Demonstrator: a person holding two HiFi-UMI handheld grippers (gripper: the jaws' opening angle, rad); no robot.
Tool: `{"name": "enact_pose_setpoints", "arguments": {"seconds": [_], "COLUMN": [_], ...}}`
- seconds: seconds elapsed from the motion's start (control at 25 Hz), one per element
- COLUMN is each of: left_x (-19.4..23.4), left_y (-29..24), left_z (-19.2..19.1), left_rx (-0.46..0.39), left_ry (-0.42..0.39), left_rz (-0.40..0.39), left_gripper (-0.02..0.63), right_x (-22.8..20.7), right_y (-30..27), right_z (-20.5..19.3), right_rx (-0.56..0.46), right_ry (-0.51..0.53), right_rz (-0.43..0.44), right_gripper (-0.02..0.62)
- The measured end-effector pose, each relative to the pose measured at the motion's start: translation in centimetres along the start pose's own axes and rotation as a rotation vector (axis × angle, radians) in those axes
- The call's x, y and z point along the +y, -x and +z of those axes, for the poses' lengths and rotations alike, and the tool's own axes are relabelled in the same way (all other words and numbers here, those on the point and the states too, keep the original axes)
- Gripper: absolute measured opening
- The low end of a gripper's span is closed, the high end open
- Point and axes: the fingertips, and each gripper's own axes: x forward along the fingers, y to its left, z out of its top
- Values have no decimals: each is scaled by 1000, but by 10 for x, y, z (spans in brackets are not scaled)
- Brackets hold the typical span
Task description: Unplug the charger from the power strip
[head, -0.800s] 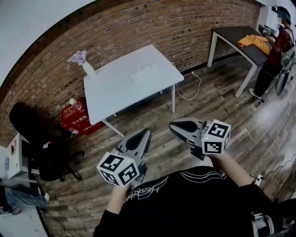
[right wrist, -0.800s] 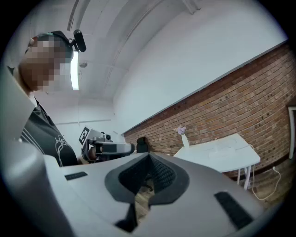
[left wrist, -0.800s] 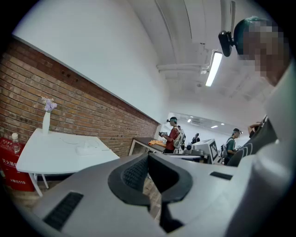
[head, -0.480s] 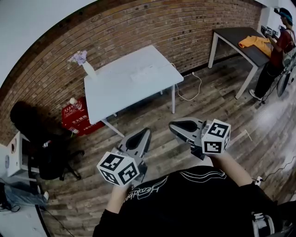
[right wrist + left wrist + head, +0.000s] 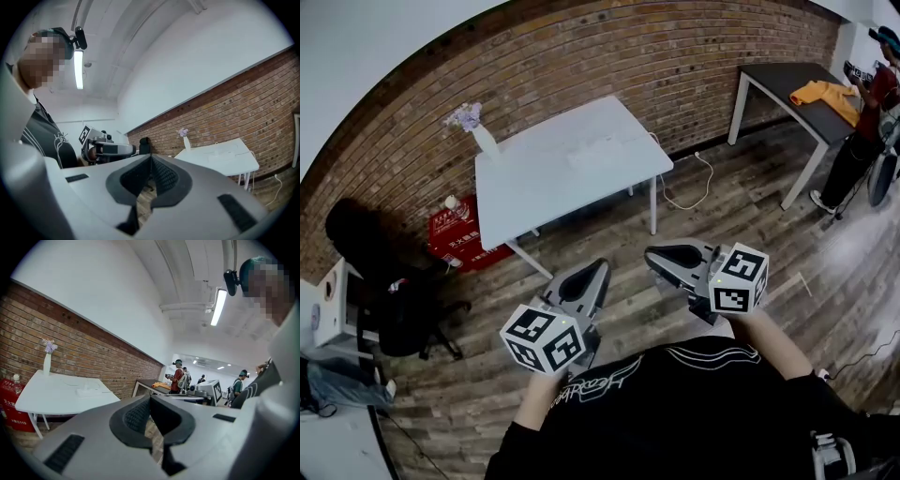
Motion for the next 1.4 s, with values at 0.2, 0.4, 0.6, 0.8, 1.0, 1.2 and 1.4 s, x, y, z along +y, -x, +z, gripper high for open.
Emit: {"name": "enact_pose_setpoints", "arguments": {"seconds": [0.2,0.4,0.6,0.8,1.0,1.2,1.4], "left_x": [-14,-33,-39,-26,6,62,139], "left_y": [-13,-23,-29,-37,-58,-89,-132], "left_z": [-10,-24,-41,-41,-40,-37,-26], "left_rx": [-2,-9,12,3,19,44,82], "left_ry": [15,33,51,64,90,122,162], "left_rz": [7,21,34,44,46,42,47], "left_gripper": [5,5,5,5,5,5,5], "right_x": [-5,-9,-14,-28,-61,-106,-174], "right_y": [21,49,64,64,48,11,-42], "right_z": [-6,-18,-34,-39,-42,-46,-45], "right_rx": [5,12,17,23,33,50,68], "right_ry": [-9,-21,-53,-66,-99,-132,-181], "right_rz": [12,15,14,-2,-22,-36,-63], "right_gripper": [-2,-2,-2,-2,-2,-2,-2]}}
